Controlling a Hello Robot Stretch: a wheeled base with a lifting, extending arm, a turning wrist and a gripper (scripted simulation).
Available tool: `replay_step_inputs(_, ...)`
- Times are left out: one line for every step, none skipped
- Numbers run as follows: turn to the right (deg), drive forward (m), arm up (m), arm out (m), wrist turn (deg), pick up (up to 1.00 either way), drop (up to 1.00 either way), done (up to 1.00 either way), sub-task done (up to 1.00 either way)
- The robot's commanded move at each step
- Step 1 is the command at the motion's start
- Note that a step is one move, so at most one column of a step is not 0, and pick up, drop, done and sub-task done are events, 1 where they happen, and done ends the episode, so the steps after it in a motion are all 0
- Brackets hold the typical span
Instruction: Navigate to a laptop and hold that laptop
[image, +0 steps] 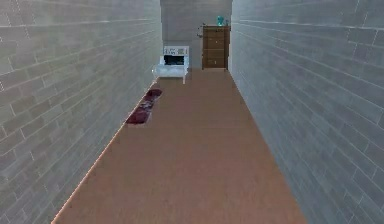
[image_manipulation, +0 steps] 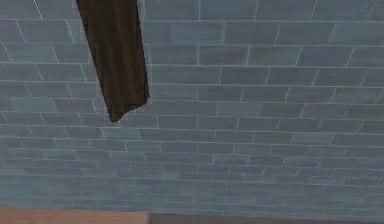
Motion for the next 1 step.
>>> replay_step_inputs(3.0,0.00,0.00,0.00,0.0,0.00,0.00,0.00,0.00)
